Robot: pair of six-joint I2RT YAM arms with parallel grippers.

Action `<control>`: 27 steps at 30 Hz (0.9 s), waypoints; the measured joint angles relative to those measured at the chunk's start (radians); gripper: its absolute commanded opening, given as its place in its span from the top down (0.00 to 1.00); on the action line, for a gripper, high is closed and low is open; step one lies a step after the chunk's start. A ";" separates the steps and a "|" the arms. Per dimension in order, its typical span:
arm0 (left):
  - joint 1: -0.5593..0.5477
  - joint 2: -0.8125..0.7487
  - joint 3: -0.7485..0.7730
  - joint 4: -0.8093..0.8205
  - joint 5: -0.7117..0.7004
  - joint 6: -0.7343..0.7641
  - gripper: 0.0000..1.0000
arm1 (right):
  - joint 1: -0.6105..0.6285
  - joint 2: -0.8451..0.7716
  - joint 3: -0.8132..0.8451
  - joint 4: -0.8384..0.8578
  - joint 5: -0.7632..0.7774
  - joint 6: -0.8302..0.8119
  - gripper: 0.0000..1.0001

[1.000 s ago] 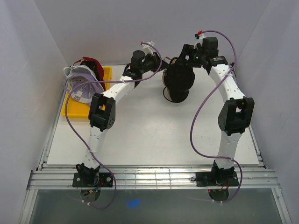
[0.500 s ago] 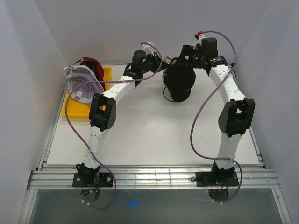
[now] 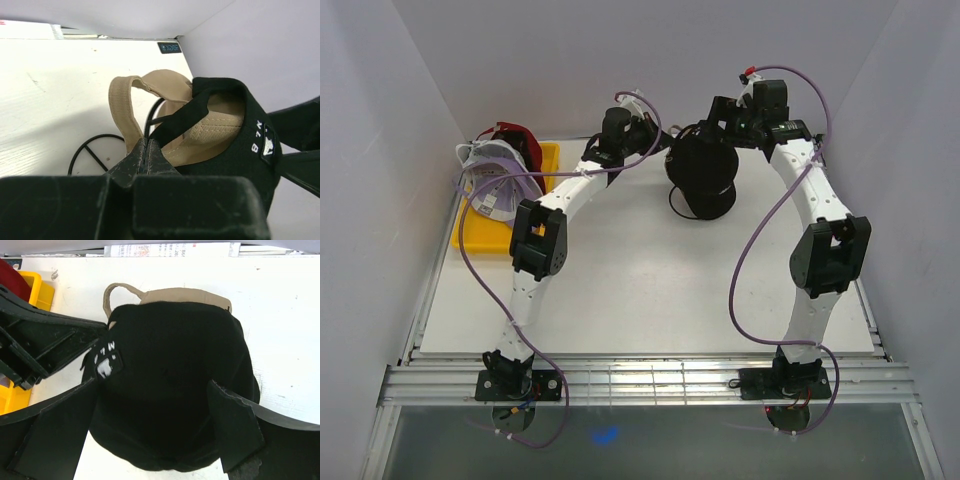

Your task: Stack the hats

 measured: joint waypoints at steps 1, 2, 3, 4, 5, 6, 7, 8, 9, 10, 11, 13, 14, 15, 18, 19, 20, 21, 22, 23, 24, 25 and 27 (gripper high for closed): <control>0.004 0.003 0.006 -0.013 -0.005 -0.003 1.00 | 0.000 -0.002 0.000 -0.004 0.003 0.001 0.06; 0.007 0.008 0.016 -0.025 -0.011 -0.005 1.00 | 0.000 -0.005 0.000 -0.010 0.006 0.002 0.06; 0.010 0.016 0.031 -0.038 -0.015 -0.008 1.00 | 0.000 -0.006 0.000 -0.013 0.010 0.005 0.06; 0.012 0.027 0.045 -0.047 -0.018 -0.009 1.00 | 0.000 -0.007 0.000 -0.013 0.012 0.006 0.06; 0.014 0.035 0.055 -0.053 -0.020 -0.011 1.00 | 0.000 -0.007 0.000 -0.014 0.015 0.007 0.06; 0.017 0.043 0.061 -0.059 -0.023 -0.013 1.00 | 0.000 -0.007 0.000 -0.015 0.017 0.008 0.07; 0.018 0.048 0.063 -0.064 -0.024 -0.015 1.00 | 0.000 -0.007 0.000 -0.018 0.019 0.009 0.07; 0.019 0.051 0.063 -0.070 -0.025 -0.016 1.00 | 0.000 -0.007 0.000 -0.019 0.020 0.009 0.07; 0.020 0.054 0.063 -0.081 -0.027 -0.016 1.00 | 0.000 -0.007 0.000 -0.021 0.021 0.009 0.07; 0.020 0.057 0.063 -0.088 -0.028 -0.016 1.00 | 0.000 -0.007 -0.001 -0.021 0.022 0.009 0.07; 0.020 0.061 0.063 -0.091 -0.028 -0.016 1.00 | 0.000 -0.007 -0.004 -0.019 0.022 0.010 0.07; 0.019 0.066 0.063 -0.097 -0.026 -0.016 1.00 | 0.000 -0.013 -0.018 -0.017 0.021 0.012 0.07; 0.019 0.067 0.063 -0.098 -0.024 -0.017 1.00 | 0.001 -0.015 -0.024 -0.013 0.021 0.013 0.07; 0.019 0.067 0.063 -0.098 -0.022 -0.017 1.00 | 0.001 -0.021 -0.034 -0.008 0.021 0.014 0.07; 0.021 0.067 0.059 -0.084 -0.014 -0.015 1.00 | 0.001 -0.040 -0.064 -0.002 0.022 0.017 0.07; 0.021 0.067 0.055 -0.078 -0.011 -0.015 1.00 | 0.001 -0.043 -0.071 -0.003 0.022 0.017 0.07; 0.021 0.067 0.054 -0.075 -0.008 -0.015 0.99 | 0.001 -0.045 -0.073 -0.002 0.021 0.018 0.07; 0.022 0.067 0.053 -0.072 -0.006 -0.015 0.96 | 0.001 -0.045 -0.073 -0.003 0.021 0.018 0.07; 0.023 0.067 0.051 -0.067 -0.004 -0.014 0.93 | 0.001 -0.045 -0.073 -0.003 0.021 0.018 0.07; 0.024 0.066 0.050 -0.063 -0.001 -0.014 0.87 | 0.001 -0.045 -0.073 -0.003 0.021 0.019 0.07; 0.026 0.066 0.048 -0.059 0.002 -0.013 0.83 | 0.001 -0.045 -0.073 -0.003 0.021 0.021 0.07; 0.029 0.065 0.046 -0.055 0.005 -0.011 0.80 | 0.001 -0.045 -0.073 -0.003 0.021 0.024 0.07; 0.033 0.064 0.042 -0.045 0.014 -0.010 0.71 | 0.001 -0.046 -0.076 -0.002 0.022 0.029 0.07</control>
